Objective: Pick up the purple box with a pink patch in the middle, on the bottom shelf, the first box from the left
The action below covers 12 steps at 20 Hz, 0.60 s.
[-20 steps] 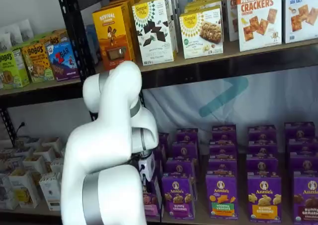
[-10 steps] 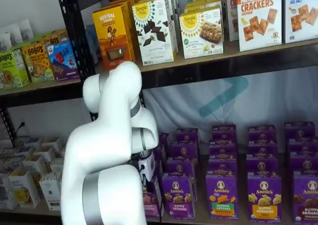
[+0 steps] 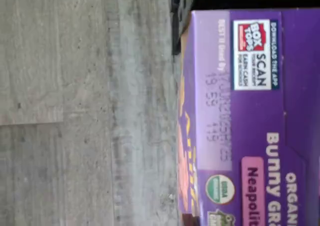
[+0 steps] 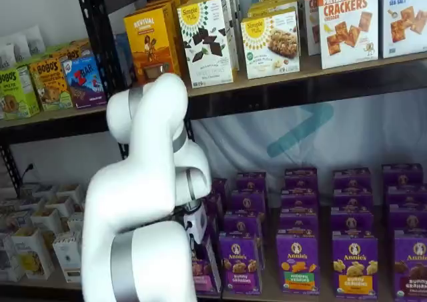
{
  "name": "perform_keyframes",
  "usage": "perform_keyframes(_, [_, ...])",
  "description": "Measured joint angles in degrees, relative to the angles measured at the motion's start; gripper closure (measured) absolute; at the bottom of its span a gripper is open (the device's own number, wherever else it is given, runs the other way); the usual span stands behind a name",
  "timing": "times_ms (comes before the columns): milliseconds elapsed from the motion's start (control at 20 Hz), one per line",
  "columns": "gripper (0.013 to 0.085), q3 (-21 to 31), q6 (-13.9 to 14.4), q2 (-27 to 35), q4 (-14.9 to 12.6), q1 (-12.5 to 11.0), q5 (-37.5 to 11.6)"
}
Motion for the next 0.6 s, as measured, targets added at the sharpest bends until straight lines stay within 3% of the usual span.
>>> perform_keyframes(600, [0.069,12.41,2.3,-10.89,-1.92,0.51,-1.45])
